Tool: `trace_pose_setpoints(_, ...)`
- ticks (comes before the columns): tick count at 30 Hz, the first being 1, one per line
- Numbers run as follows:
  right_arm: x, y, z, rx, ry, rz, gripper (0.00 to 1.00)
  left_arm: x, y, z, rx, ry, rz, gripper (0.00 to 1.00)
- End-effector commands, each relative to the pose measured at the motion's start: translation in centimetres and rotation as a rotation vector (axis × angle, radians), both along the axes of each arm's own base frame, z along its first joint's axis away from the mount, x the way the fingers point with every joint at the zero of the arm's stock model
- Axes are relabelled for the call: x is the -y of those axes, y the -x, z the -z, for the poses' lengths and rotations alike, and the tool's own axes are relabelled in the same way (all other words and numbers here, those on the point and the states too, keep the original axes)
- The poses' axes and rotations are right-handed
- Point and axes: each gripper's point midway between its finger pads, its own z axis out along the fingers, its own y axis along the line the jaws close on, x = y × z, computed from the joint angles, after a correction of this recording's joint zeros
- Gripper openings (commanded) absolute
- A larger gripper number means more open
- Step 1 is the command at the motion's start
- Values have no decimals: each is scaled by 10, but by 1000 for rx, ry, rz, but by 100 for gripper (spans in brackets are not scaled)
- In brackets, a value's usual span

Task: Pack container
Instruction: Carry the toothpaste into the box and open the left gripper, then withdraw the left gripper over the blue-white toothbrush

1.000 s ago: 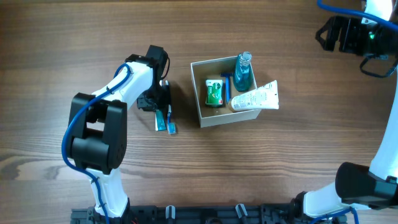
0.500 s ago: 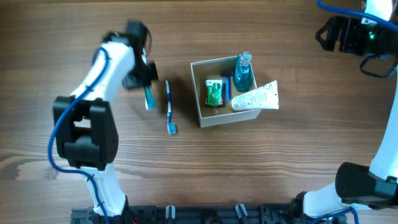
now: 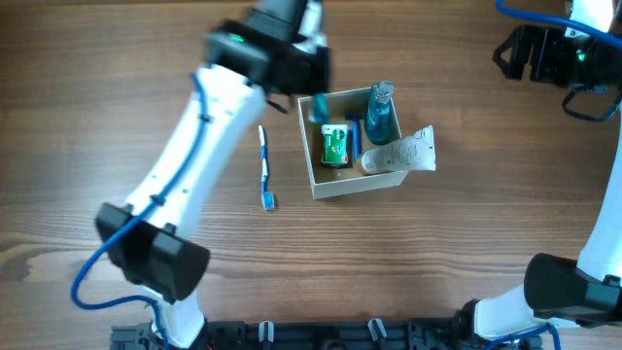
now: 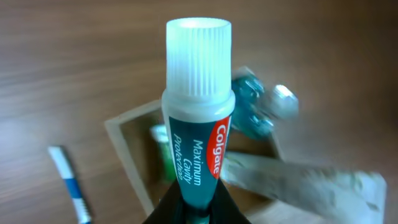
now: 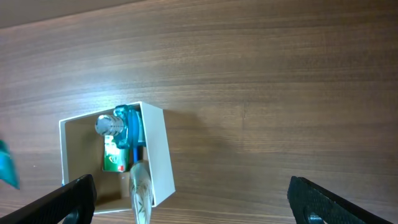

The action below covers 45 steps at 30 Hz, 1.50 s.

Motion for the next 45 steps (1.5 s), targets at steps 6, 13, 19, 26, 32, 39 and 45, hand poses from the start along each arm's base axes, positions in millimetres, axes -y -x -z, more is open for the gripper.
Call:
trace_pose_setpoints(6,1,-1,0,2,16,-3,100,29,20,68,-117,-156,87,28)
trace_pose_setpoints(13,1,-1,0,2,16,-3,100,26,20,87,-164,-183,81,42)
trace_pose_setpoints(19,1,-1,0,3,16,-3,100,6,5,81,-181,-144,-52,56)
trace_pose_setpoints(26,1,-1,0,3,16,-3,100,-65,-17,39,-187,-43,-299,64)
trace_pose_setpoints(32,1,-1,0,2,16,-3,100,-126,0,45,-277,-165,-416,63)
trace_pose_setpoints(39,1,-1,0,2,16,-3,100,-133,22,103,-398,-266,-434,64)
trace_pose_setpoints(45,1,-1,0,3,16,-3,100,-136,44,153,-487,-288,-419,62)
